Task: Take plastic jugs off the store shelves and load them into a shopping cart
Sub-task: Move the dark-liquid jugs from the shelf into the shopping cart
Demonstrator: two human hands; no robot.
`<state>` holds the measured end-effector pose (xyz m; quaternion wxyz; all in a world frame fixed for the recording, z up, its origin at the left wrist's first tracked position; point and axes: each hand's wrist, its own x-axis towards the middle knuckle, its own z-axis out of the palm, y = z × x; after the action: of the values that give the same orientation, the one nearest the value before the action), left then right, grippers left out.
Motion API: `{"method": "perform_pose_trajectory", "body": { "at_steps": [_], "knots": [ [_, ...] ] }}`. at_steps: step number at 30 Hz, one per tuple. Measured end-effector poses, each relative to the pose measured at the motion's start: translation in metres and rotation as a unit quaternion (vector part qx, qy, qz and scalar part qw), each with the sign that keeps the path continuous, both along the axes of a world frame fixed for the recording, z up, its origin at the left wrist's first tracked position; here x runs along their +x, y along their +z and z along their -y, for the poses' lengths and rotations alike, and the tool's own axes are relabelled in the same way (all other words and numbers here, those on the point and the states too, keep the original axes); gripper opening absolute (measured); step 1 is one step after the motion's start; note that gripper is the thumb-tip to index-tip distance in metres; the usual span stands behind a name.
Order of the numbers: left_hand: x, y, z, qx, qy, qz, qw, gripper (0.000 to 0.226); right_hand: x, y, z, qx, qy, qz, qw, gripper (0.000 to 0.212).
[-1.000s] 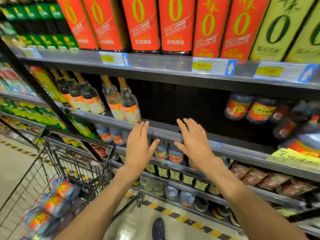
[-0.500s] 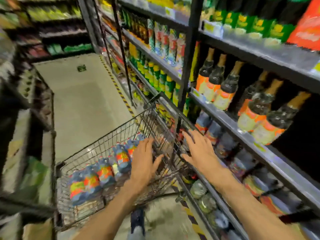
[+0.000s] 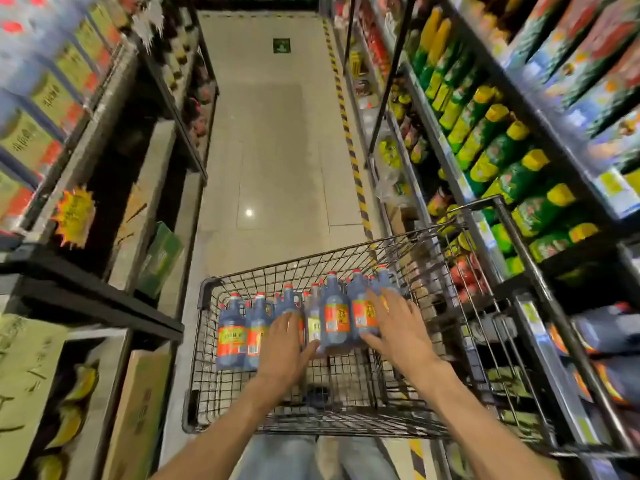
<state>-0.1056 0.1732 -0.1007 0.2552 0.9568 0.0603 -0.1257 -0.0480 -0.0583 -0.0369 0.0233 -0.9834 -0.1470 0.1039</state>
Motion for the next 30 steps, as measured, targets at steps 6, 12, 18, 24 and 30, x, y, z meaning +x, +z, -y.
{"method": "perform_pose_trajectory", "body": {
  "at_steps": [6, 12, 18, 24, 30],
  "knots": [
    [0.018, -0.042, 0.013, -0.034, 0.040, -0.104, 0.993, 0.058, 0.017, -0.044, -0.010, -0.032, 0.054, -0.050, 0.997, 0.096],
    [0.055, -0.099, 0.041, -0.110, 0.105, -0.212, 0.966, 0.078, 0.030, -0.083, 0.002, -0.048, 0.053, -0.086, 0.994, 0.104],
    [0.105, -0.137, 0.081, -0.137, 0.191, -0.235, 0.943, 0.091, 0.043, -0.112, 0.018, -0.019, -0.016, -0.138, 0.990, 0.085],
    [0.123, -0.141, 0.091, -0.101, 0.259, -0.257, 0.926, 0.095, 0.042, -0.129, 0.027, 0.023, -0.071, -0.151, 0.986, 0.073],
    [0.092, -0.123, 0.050, -0.310, 0.289, -0.217, 0.879, 0.045, 0.063, -0.147, 0.012, 0.068, -0.181, -0.205, 0.960, 0.062]
  ]
}}
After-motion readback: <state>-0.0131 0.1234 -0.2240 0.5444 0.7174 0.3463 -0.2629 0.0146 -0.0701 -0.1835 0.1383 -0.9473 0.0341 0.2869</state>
